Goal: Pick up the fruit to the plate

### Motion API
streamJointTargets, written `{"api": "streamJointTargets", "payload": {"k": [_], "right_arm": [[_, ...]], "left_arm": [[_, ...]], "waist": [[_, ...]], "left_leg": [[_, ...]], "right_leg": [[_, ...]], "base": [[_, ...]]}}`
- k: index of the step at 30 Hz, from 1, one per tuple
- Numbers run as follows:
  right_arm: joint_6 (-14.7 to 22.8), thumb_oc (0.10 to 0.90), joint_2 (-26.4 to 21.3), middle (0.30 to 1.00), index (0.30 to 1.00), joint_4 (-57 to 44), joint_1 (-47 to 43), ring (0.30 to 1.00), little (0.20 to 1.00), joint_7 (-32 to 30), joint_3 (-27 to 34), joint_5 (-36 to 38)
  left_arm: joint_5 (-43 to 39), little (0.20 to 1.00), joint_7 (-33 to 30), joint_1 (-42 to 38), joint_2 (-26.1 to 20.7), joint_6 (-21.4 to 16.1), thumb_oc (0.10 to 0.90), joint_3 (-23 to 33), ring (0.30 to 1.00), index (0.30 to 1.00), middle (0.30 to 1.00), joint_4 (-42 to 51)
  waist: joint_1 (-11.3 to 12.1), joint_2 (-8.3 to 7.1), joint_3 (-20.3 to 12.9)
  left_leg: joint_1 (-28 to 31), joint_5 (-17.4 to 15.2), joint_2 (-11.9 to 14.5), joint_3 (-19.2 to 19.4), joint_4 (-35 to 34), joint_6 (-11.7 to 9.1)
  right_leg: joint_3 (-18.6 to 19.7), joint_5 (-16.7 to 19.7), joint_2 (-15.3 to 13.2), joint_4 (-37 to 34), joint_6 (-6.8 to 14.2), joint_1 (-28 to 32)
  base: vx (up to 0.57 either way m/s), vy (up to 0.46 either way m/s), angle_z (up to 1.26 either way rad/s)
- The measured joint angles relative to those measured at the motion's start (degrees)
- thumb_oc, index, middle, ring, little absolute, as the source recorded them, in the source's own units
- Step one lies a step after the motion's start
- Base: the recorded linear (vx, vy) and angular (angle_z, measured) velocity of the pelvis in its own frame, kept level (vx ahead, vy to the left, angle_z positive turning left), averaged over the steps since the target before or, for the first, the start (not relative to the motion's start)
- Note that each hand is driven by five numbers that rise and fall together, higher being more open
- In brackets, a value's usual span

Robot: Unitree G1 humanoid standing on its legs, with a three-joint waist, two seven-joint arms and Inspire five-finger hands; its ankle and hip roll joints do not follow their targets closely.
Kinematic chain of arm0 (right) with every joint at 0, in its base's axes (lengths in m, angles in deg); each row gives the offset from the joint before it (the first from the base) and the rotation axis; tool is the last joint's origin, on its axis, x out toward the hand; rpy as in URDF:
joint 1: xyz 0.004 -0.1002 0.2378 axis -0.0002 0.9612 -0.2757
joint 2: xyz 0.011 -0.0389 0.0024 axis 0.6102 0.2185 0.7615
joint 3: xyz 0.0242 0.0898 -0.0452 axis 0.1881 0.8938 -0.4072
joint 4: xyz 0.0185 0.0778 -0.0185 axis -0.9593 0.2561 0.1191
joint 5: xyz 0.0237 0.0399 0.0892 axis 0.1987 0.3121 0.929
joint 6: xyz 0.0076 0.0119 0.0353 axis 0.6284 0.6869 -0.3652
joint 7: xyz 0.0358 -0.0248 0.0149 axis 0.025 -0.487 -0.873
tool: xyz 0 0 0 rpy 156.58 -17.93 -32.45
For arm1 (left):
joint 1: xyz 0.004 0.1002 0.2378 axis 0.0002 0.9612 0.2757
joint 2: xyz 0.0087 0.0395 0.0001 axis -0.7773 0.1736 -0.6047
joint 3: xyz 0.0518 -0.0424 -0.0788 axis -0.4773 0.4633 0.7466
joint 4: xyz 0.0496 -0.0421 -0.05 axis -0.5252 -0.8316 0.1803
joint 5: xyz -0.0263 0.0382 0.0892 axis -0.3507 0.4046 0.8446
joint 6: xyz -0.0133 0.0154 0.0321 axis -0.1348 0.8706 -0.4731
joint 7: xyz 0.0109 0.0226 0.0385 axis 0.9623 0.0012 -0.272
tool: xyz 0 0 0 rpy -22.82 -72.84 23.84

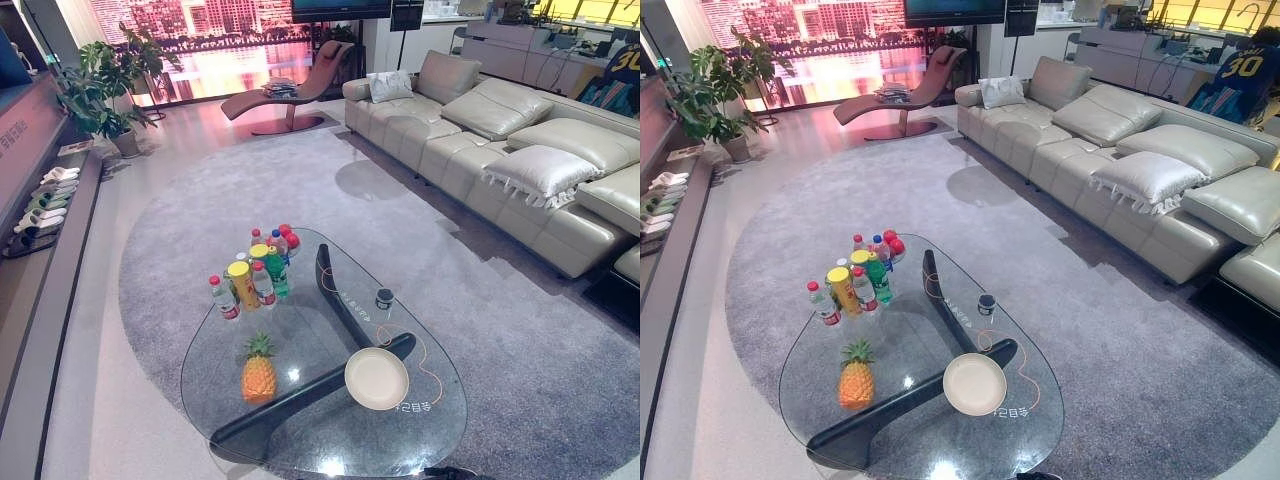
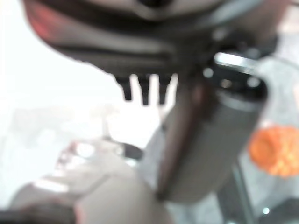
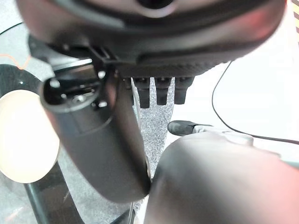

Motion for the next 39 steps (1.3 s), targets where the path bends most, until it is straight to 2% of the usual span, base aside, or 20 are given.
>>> {"api": "streamJointTargets", "payload": {"k": [19, 26, 30, 39], "right_arm": [[-0.10, 0.800, 0.00, 0.900, 0.900, -0.04, 0.06, 0.900, 0.900, 0.49, 0.01, -0.62], [-0.24, 0.800, -0.07, 0.900, 0.900, -0.07, -0.16, 0.900, 0.900, 0.47, 0.00, -0.61], [-0.24, 0.800, -0.09, 0.900, 0.900, -0.11, -0.57, 0.900, 0.900, 0.43, 0.01, -0.54], [0.22, 0.800, -0.71, 0.900, 0.900, -1.45, -1.35, 0.900, 0.900, -0.90, 0.02, 0.49]], "left_arm": [[-0.10, 0.900, 0.23, 0.18, -0.25, -0.92, 0.800, -0.06, 0.900, 0.900, 0.900, -0.08], [0.26, 0.900, -2.49, 0.20, -0.22, -3.22, 0.800, -0.99, 0.900, 0.900, 0.900, -0.11], [0.26, 0.900, -4.45, 0.20, -0.23, -5.82, 0.800, -0.95, 0.900, 0.900, 0.900, -0.15], [1.47, 0.900, -10.08, -0.97, -0.11, -12.56, 0.800, -1.23, 0.900, 0.900, 0.900, 0.30]], "waist": [[0.25, -0.02, -0.20], [0.64, -0.08, -0.07], [0.68, -0.21, 0.40], [0.59, 0.20, 3.93]], "left_leg": [[-0.13, -0.02, -0.19, -0.12, 0.00, 0.04], [-1.78, 0.10, -0.15, -0.06, 0.02, 0.17], [-2.80, 0.27, -0.17, -0.11, 0.03, 0.01], [-3.24, 0.59, -0.55, -0.44, 0.43, 0.14]], "right_leg": [[-0.01, -0.07, -0.20, 0.00, 0.10, -0.10], [0.14, 0.17, -0.15, 0.01, 0.08, -1.81], [0.13, 0.19, -0.15, 0.01, 0.11, -2.85], [0.12, 0.27, -0.12, 0.03, 0.07, -3.30]], "base": [[0.01, 0.002, 0.00], [0.00, 0.001, 0.00], [0.01, 0.001, 0.00], [-0.01, 0.022, 0.00]]}}
